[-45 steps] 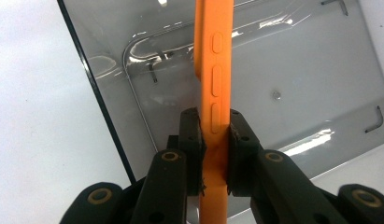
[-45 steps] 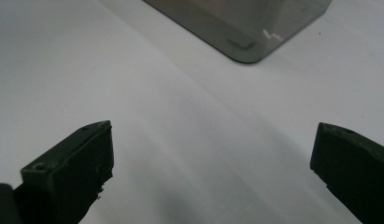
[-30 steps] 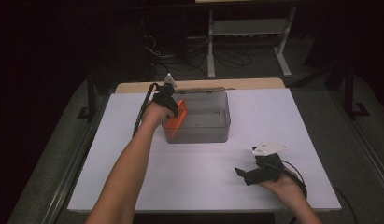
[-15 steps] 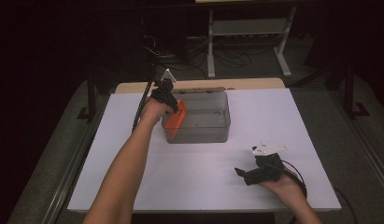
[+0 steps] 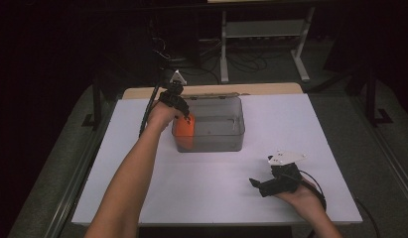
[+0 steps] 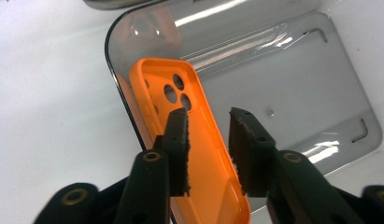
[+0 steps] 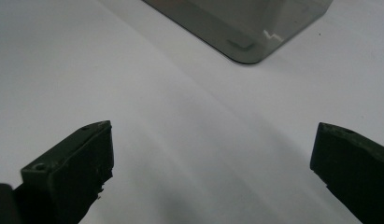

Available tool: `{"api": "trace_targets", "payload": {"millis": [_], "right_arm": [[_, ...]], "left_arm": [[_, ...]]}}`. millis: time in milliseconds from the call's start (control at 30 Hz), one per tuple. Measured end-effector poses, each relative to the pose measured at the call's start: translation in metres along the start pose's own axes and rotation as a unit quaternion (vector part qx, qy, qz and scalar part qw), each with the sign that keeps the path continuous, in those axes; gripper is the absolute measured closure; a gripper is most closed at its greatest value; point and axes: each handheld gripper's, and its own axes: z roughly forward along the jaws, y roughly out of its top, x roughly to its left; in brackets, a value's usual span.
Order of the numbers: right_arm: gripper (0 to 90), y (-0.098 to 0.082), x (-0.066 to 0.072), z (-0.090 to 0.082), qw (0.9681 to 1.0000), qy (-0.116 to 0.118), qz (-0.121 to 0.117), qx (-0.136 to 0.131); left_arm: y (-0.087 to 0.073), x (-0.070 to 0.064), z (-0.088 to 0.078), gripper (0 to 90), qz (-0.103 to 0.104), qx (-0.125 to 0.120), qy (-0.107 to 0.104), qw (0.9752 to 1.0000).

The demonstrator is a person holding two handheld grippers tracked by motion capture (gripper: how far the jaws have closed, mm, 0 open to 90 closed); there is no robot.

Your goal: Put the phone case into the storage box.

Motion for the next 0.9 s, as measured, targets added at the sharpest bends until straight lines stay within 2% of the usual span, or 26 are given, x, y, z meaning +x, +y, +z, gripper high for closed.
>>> {"api": "trace_targets", "payload": {"millis": [133, 333, 467, 633, 900], "right_arm": [[0.0, 0.0, 0.0, 0.0, 1.0, 0.0, -0.001, 0.0], [0.0, 0.0, 0.0, 0.0, 1.0, 0.0, -0.002, 0.001], [0.0, 0.0, 0.0, 0.001, 1.0, 0.0, -0.002, 0.001], [0.0, 0.0, 0.0, 0.0, 1.0, 0.0, -0.001, 0.003], [0.0, 0.0, 0.0, 0.001, 1.0, -0.001, 0.0, 0.005]], "left_arm": [[0.0, 0.0, -0.004, 62.8, 0.009, -0.01, -0.008, 0.9999], [-0.001, -0.002, -0.009, 55.1, 0.04, -0.02, -0.026, 0.9987], [-0.002, -0.004, -0.01, 50.4, 0.063, -0.033, -0.034, 0.9969], [-0.003, -0.003, -0.014, 46.0, 0.084, -0.046, -0.045, 0.9944], [-0.006, -0.003, -0.016, 34.9, 0.131, -0.065, -0.055, 0.9878]]}}
